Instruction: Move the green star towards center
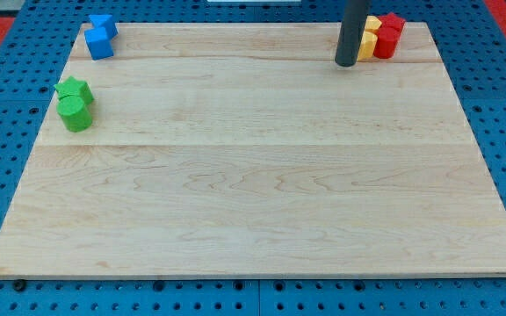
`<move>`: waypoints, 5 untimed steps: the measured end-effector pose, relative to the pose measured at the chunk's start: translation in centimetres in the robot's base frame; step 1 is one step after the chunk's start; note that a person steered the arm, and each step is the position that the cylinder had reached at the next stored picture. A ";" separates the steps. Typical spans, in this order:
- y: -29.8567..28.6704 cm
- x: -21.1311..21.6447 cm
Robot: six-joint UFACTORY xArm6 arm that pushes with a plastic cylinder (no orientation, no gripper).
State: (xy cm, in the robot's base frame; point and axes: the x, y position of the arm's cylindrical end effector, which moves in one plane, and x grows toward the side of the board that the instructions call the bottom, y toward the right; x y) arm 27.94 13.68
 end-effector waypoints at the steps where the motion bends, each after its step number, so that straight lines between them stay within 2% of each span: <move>1: 0.3 -1.8; 3: 1.7 -2.2; 4: 0.0 -1.3; 5: -2.8 3.2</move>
State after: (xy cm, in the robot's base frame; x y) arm 31.19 10.87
